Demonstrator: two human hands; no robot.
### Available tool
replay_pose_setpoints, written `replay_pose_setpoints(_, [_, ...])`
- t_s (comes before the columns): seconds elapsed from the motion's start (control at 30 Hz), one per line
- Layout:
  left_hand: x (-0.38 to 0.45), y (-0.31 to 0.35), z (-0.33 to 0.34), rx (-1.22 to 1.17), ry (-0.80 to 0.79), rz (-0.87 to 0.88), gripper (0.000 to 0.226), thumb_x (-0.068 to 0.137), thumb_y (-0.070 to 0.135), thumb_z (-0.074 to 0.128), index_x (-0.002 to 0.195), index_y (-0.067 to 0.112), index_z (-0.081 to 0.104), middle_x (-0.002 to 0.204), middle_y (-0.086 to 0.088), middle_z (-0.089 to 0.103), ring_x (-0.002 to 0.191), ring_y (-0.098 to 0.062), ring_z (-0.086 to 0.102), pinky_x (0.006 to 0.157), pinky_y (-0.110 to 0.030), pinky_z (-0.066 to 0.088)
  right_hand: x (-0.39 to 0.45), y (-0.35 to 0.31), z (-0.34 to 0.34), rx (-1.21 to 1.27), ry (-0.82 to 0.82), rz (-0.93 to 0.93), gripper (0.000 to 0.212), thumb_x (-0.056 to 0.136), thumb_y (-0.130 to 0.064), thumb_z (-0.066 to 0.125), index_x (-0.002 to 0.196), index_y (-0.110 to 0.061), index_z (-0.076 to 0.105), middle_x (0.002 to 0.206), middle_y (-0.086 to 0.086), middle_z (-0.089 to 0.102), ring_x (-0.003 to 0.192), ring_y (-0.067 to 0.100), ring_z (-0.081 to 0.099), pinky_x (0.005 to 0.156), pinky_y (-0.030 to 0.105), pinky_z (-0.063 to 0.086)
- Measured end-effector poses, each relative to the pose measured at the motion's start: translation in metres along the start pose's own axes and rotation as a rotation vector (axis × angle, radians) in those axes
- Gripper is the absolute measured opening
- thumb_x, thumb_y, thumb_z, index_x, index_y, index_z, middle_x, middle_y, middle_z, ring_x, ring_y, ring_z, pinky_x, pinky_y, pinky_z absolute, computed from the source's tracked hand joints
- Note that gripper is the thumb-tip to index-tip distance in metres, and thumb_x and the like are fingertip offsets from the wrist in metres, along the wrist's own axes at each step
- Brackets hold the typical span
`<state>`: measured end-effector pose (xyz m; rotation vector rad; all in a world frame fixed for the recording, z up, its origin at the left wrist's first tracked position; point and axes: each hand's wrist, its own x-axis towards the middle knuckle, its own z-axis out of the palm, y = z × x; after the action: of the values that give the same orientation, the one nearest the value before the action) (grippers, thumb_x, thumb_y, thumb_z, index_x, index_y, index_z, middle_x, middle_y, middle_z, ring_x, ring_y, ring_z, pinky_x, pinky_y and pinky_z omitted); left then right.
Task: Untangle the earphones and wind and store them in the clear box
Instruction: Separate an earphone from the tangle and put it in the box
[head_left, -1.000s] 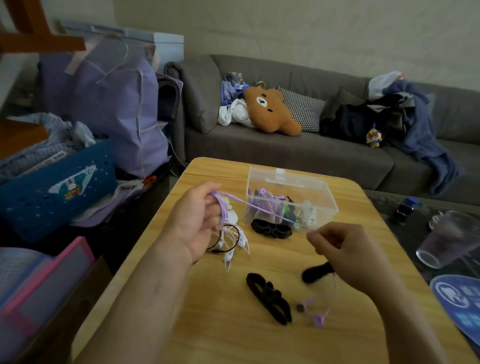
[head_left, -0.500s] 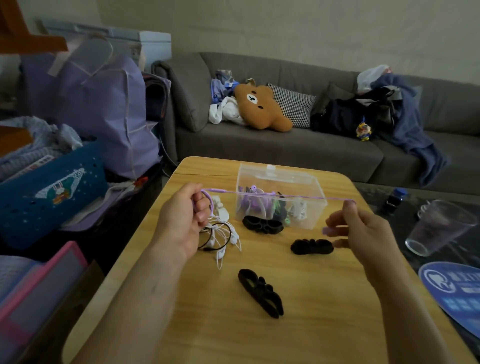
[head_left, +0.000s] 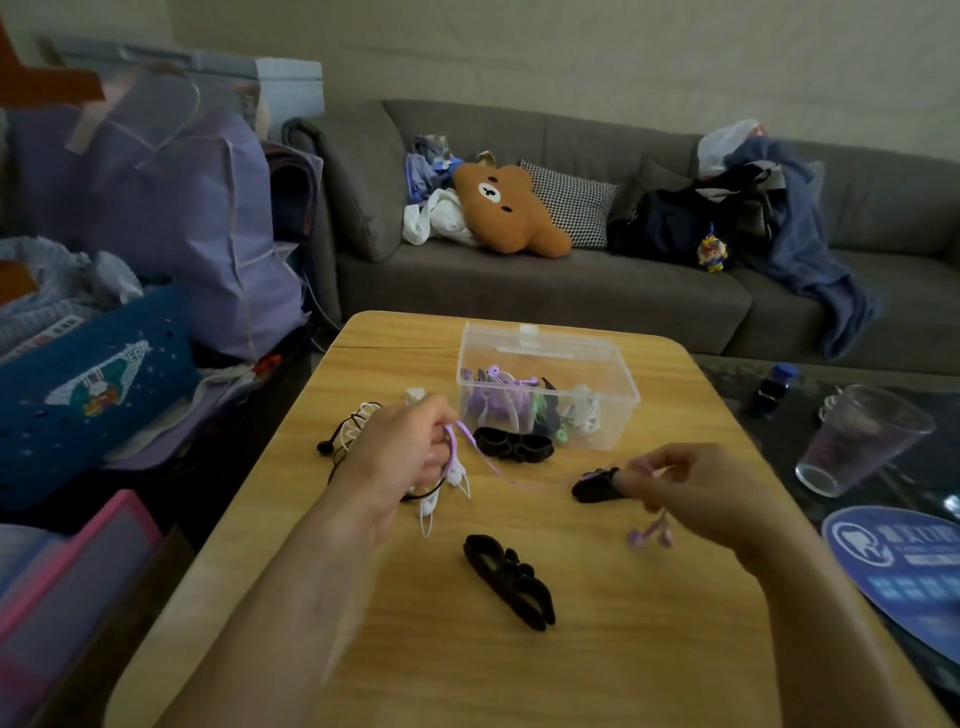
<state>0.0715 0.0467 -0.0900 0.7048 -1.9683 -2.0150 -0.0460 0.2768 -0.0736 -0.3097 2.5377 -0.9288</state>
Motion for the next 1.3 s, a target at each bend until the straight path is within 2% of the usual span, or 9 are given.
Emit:
replay_pose_setpoints(0.2, [-0.011, 0.007, 0.015, 0.139, -0.117, 0.014, 0.053, 0.102, 0.032, 0.045, 0.051, 0.021, 0.038, 0.053, 0.002, 0.026, 0.045, -0.010, 0.024, 0.050, -0.023, 0.023, 0.011, 0.000, 0.022, -0.200, -0.033, -0.113, 0.093, 0.074, -0.052, 0.081, 0.150, -0.034, 0.031, 0.133, 0.003, 0.054, 0.105, 0.016, 0.059, 0.087, 0.035, 0.056])
replay_pose_setpoints(0.43, [-0.013, -0.003, 0.027, 0.253, -0.182, 0.135, 0.049, 0.102, 0.035, 0.051, 0.069, -0.002, 0.057, 0.050, 0.003, 0.044, 0.052, -0.016, 0.040, 0.064, -0.032, 0.035, -0.014, -0.032, 0.063, -0.012, 0.083, -0.715, 0.037, 0.088, -0.036, 0.069, 0.124, -0.036, 0.060, 0.128, -0.014, 0.051, 0.119, 0.001, 0.047, 0.096, 0.014, 0.041])
replay_pose_setpoints(0.6, [-0.010, -0.003, 0.024, 0.155, -0.123, 0.159, 0.051, 0.102, 0.040, 0.048, 0.068, 0.004, 0.059, 0.049, 0.003, 0.048, 0.048, -0.012, 0.045, 0.065, -0.034, 0.041, -0.016, -0.036, 0.067, 0.248, -0.140, -0.679, 0.015, 0.101, -0.028, 0.058, 0.108, -0.023, 0.070, 0.081, -0.003, 0.072, 0.072, 0.012, 0.069, 0.075, 0.038, 0.059])
replay_pose_setpoints(0.7, [-0.012, 0.001, 0.022, 0.037, -0.114, 0.102, 0.051, 0.104, 0.038, 0.044, 0.062, 0.010, 0.046, 0.051, 0.000, 0.037, 0.048, -0.014, 0.034, 0.065, -0.031, 0.037, -0.014, -0.034, 0.068, 0.285, -0.089, -0.680, 0.021, 0.100, -0.033, 0.054, 0.099, -0.021, 0.072, 0.062, -0.004, 0.061, 0.056, 0.010, 0.059, 0.057, 0.028, 0.052])
replay_pose_setpoints(0.8, [-0.013, 0.007, 0.021, -0.293, -0.123, 0.065, 0.048, 0.106, 0.033, 0.039, 0.067, 0.010, 0.058, 0.058, -0.005, 0.052, 0.051, -0.015, 0.046, 0.063, -0.031, 0.038, -0.013, -0.034, 0.068, 0.257, -0.018, -0.665, 0.021, 0.101, -0.033, 0.053, 0.090, -0.027, 0.069, 0.059, -0.006, 0.055, 0.053, 0.007, 0.051, 0.054, 0.027, 0.045])
replay_pose_setpoints(0.93, [-0.009, 0.012, 0.016, -0.683, -0.139, 0.048, 0.031, 0.103, 0.019, 0.042, 0.104, 0.002, 0.067, 0.101, -0.014, 0.074, 0.091, -0.022, 0.069, 0.066, -0.029, 0.038, -0.015, -0.034, 0.073, 0.115, -0.030, -0.586, 0.020, 0.103, -0.035, 0.050, 0.100, -0.029, 0.069, 0.066, -0.003, 0.060, 0.053, 0.002, 0.050, 0.053, 0.024, 0.043])
replay_pose_setpoints(1.07, [-0.009, 0.011, 0.016, -0.219, 0.124, 0.172, 0.040, 0.088, -0.013, 0.044, 0.111, 0.007, 0.070, 0.108, -0.006, 0.075, 0.104, -0.012, 0.070, 0.081, -0.027, 0.050, -0.025, -0.041, 0.076, -0.110, -0.188, -0.646, 0.027, 0.103, -0.039, 0.048, 0.110, -0.025, 0.070, 0.074, -0.003, 0.066, 0.060, 0.006, 0.057, 0.058, 0.025, 0.048])
replay_pose_setpoints(1.17, [-0.011, 0.006, 0.020, 0.106, 0.120, 0.249, 0.024, 0.095, 0.005, 0.057, 0.109, 0.019, 0.070, 0.102, 0.006, 0.072, 0.089, 0.001, 0.065, 0.079, -0.021, 0.052, -0.031, -0.045, 0.077, -0.114, -0.141, -0.752, 0.024, 0.103, -0.037, 0.052, 0.104, -0.026, 0.073, 0.065, -0.010, 0.064, 0.057, 0.009, 0.056, 0.053, 0.024, 0.042])
replay_pose_setpoints(1.3, [-0.010, -0.003, 0.023, 0.388, 0.066, 0.361, 0.015, 0.097, 0.027, 0.057, 0.092, 0.015, 0.065, 0.081, -0.004, 0.067, 0.076, -0.019, 0.063, 0.070, -0.038, 0.052, -0.033, -0.045, 0.067, 0.048, 0.033, -0.852, 0.021, 0.099, -0.028, 0.057, 0.084, -0.026, 0.072, 0.060, -0.003, 0.060, 0.051, 0.016, 0.049, 0.047, 0.027, 0.038])
